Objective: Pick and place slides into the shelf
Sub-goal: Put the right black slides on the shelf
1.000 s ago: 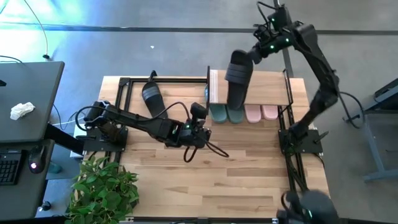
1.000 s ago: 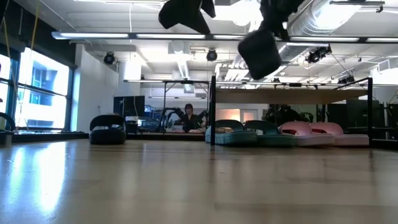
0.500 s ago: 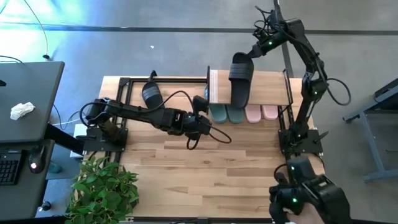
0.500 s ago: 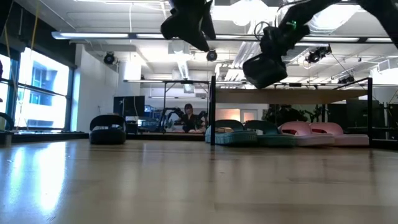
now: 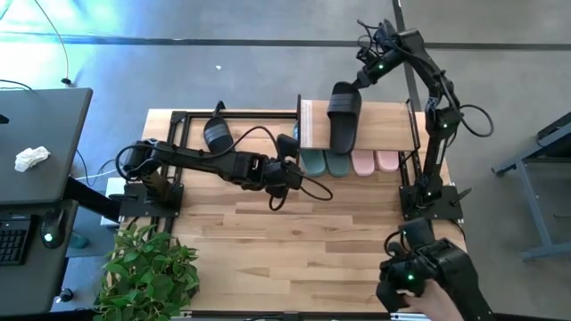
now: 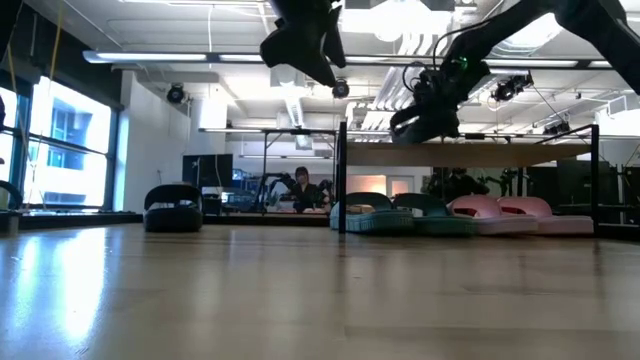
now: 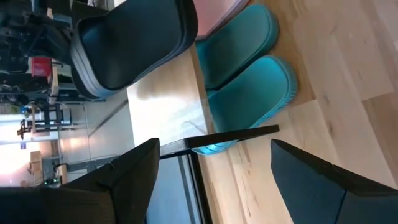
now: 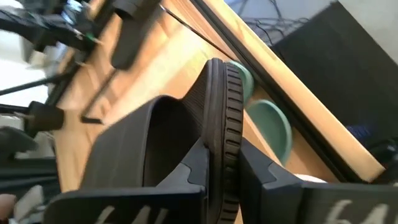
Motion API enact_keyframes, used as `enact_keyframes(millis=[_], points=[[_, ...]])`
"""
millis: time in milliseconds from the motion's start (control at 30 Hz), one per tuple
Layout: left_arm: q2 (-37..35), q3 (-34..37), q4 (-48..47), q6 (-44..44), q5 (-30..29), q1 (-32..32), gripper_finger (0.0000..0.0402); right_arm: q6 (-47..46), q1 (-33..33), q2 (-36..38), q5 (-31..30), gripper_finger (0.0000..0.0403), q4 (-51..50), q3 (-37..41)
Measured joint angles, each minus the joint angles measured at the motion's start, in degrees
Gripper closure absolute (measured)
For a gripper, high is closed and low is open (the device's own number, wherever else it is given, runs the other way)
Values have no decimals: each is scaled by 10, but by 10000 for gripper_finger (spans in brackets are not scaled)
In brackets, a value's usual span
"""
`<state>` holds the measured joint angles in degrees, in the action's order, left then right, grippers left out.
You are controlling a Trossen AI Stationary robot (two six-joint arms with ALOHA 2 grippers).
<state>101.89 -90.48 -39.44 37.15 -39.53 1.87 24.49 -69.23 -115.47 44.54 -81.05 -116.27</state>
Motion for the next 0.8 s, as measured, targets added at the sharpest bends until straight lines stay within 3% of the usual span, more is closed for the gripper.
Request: enact_keyframes(millis=[400,567,800], points=[[0,0,3,5,0,0,113,41,7,0,-45,386,-10,0],[0,0,4,5,0,0,113,42,15,1,-59,336,-8,0],[0,0,4,1,1,0,113,39,39,1,-183,286,18,1]])
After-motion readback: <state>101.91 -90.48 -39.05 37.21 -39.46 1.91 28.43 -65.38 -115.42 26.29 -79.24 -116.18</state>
